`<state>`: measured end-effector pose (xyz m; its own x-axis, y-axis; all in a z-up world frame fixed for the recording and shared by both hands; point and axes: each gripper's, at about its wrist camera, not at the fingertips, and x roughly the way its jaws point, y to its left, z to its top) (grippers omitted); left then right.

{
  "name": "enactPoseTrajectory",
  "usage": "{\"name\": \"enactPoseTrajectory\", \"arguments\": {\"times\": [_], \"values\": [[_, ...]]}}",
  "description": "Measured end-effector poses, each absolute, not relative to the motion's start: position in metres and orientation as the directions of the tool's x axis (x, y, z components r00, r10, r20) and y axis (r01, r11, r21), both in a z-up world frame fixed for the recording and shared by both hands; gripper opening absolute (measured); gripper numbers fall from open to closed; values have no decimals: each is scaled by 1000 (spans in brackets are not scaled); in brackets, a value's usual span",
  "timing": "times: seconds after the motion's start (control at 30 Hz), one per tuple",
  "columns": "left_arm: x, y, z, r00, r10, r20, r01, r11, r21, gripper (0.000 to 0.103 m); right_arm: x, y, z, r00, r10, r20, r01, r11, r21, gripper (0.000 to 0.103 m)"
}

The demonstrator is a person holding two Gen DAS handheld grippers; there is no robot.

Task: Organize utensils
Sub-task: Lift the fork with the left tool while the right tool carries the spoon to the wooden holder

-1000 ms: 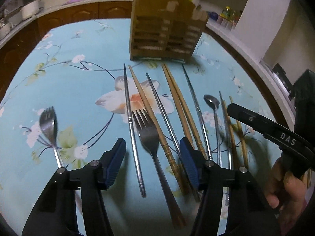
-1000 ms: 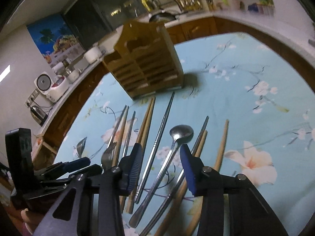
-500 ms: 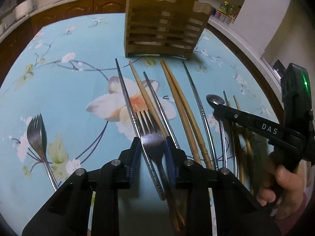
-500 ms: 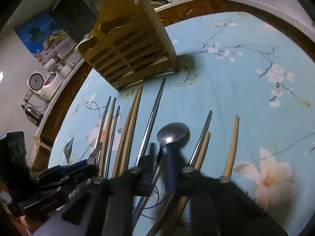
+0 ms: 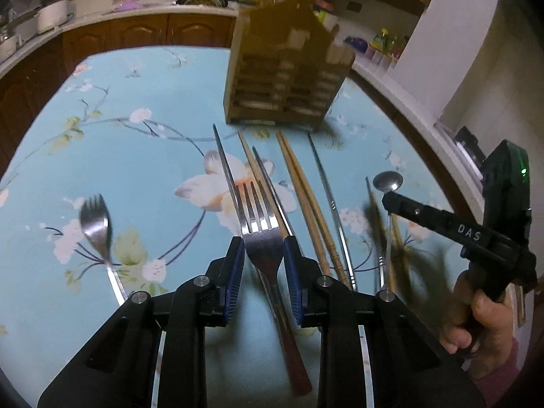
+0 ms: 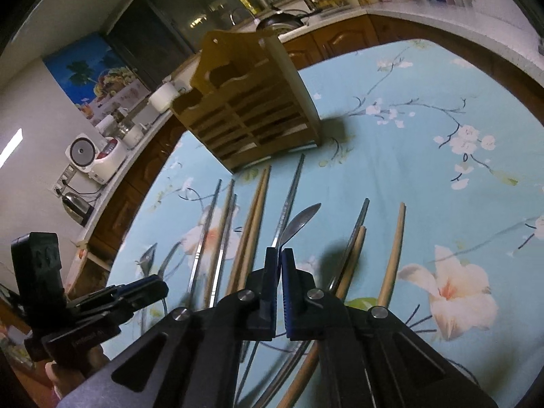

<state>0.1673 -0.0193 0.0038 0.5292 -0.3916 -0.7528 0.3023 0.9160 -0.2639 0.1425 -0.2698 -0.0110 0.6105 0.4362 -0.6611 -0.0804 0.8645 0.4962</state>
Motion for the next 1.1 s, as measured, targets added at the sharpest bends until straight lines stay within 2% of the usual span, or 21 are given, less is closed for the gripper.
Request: {"name": "enactPoseTrajectory", "arguments": {"times": [0.5, 0.83, 1.1], "values": [[145, 8, 72, 671, -415, -615, 306, 910, -280, 22, 127, -260, 48, 700, 428, -572, -156, 873, 462, 2], [157, 10, 91, 712, -406, -573, 302, 914, -272, 22, 136, -262, 72, 744, 407, -530, -179, 885, 429, 2], [186, 3, 123, 763, -384, -520, 315, 923, -221, 22, 165, -280, 96, 790, 360, -496, -157, 901, 404, 2]]}}
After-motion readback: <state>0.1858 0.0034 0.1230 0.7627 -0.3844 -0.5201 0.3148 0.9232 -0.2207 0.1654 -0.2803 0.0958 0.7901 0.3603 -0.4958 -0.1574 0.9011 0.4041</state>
